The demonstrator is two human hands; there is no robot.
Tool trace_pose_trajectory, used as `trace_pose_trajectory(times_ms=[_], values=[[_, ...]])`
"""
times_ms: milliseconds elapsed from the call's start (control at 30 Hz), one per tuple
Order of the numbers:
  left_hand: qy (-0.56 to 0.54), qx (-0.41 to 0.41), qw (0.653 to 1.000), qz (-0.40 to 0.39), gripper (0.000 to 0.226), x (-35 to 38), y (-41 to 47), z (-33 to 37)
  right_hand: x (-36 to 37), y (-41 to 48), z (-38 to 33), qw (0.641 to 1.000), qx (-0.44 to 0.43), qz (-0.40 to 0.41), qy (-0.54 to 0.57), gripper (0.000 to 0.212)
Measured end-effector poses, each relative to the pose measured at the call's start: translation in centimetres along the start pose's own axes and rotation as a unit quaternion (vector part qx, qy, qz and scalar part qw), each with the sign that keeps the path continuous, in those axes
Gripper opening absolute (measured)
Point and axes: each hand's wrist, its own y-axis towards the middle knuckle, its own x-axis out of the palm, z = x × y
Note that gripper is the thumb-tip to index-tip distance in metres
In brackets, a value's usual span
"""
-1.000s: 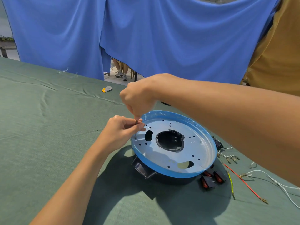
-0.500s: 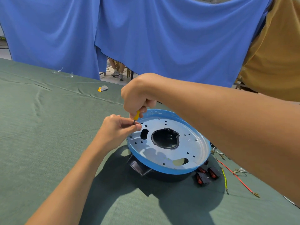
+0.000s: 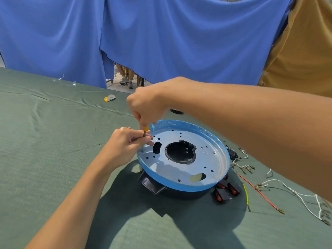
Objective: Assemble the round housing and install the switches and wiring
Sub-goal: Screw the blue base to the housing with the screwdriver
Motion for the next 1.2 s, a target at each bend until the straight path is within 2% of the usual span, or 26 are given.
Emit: trace_pose_trajectory(times_ms=[67, 167, 267, 333, 400, 500, 600, 667, 733, 867, 1033, 1200], values=[[-0.012, -0.004, 1.0, -0.009, 0.019, -0.2, -0.1, 0.0, 0.2, 0.4, -0.4, 1.0, 0.0, 0.004, -0.005, 0.029], [-0.01, -0.009, 1.0, -0.006, 0.018, -0.2, -0.1, -0.1, -0.2, 1.2, -0.7, 0.998, 0.041, -0.04, 0.013, 0.027], [0.009, -0.007, 0.999, 0.045, 0.01, 0.5, -0.2, 0.1, -0.9, 1.6, -0.7, 0.989, 0.099, -0.099, 0.051, 0.027], [0.043, 0.009, 0.995, 0.093, 0.01, 0.9, -0.2, 0.4, -0.8, 1.7, -0.3, 0.982, 0.129, -0.114, 0.078, 0.029], [0.057, 0.028, 0.992, 0.104, 0.009, 1.2, -0.2, 0.6, -0.4, 1.5, 0.3, 0.971, 0.151, -0.129, 0.131, 0.03], [0.046, 0.032, 0.995, 0.087, 0.012, 1.1, -0.2, 0.6, 0.1, 0.7, 0.8, 0.972, 0.128, -0.101, 0.167, 0.033], [0.03, 0.019, 0.997, 0.067, 0.015, 0.7, -0.1, 0.5, 0.0, 0.0, 0.8, 0.992, 0.062, -0.038, 0.105, 0.023], [0.032, 0.019, 0.998, 0.052, 0.016, 0.6, 0.0, 0.5, 0.0, -0.2, 0.5, 0.997, 0.038, -0.024, 0.063, 0.016], [0.018, 0.022, 0.999, 0.041, 0.017, 0.5, -0.1, 0.4, 0.0, -0.1, 0.1, 0.999, 0.028, -0.017, 0.034, 0.024], [0.002, 0.026, 0.999, 0.031, 0.019, 0.3, -0.2, 0.2, -0.2, 0.8, -0.7, 0.997, 0.05, -0.032, 0.041, 0.028], [0.062, 0.016, 0.991, 0.121, 0.014, 1.3, -0.3, 0.4, -0.4, 1.3, -0.6, 0.982, 0.132, -0.095, 0.092, 0.026], [0.074, 0.03, 0.993, 0.091, 0.013, 1.3, -0.1, 0.4, 0.2, 0.2, 0.3, 0.98, 0.114, -0.08, 0.142, 0.03]])
